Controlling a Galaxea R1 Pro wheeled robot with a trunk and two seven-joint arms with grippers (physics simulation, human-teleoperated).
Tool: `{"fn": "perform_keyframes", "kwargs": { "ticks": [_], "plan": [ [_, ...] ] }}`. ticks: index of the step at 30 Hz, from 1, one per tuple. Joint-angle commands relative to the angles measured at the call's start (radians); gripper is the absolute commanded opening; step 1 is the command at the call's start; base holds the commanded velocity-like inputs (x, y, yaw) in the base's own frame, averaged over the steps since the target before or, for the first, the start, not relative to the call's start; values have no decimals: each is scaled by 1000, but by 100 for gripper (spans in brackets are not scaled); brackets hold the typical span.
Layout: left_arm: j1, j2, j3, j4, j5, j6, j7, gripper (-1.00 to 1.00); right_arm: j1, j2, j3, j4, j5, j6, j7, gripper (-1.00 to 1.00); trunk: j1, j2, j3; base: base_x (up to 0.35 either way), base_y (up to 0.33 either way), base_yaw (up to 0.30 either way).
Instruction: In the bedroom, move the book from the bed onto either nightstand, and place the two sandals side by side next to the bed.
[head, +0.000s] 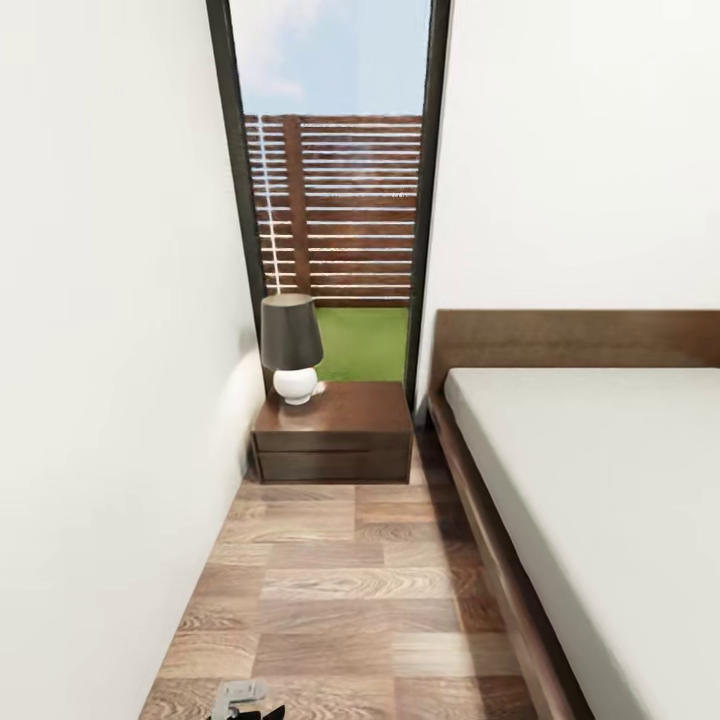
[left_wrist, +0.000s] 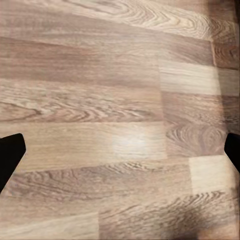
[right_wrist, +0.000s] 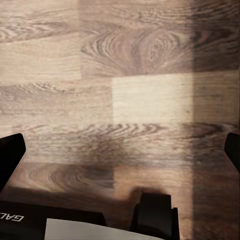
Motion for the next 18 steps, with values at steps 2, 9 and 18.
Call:
{"fn": "perform_keyframes", "kwargs": {
  "ticks": [2, 9, 18],
  "plan": [
    [-1, 1, -8, 1, 9, -4, -1, 100, -2, 0, -2, 5, -9, -5, 6, 100, 0, 0, -1, 333, 0, 0],
    [-1, 1, -8, 2, 9, -4, -1, 100, -2, 0, -2, 5, -9, -5, 6, 100, 0, 0, -1, 333, 0, 0],
    [-1, 2, -8, 1, 9, -4, -1, 100, -2, 0, -2, 5, -9, -5, 7, 100, 0, 0, -1, 315, 0, 0]
  ]
}}
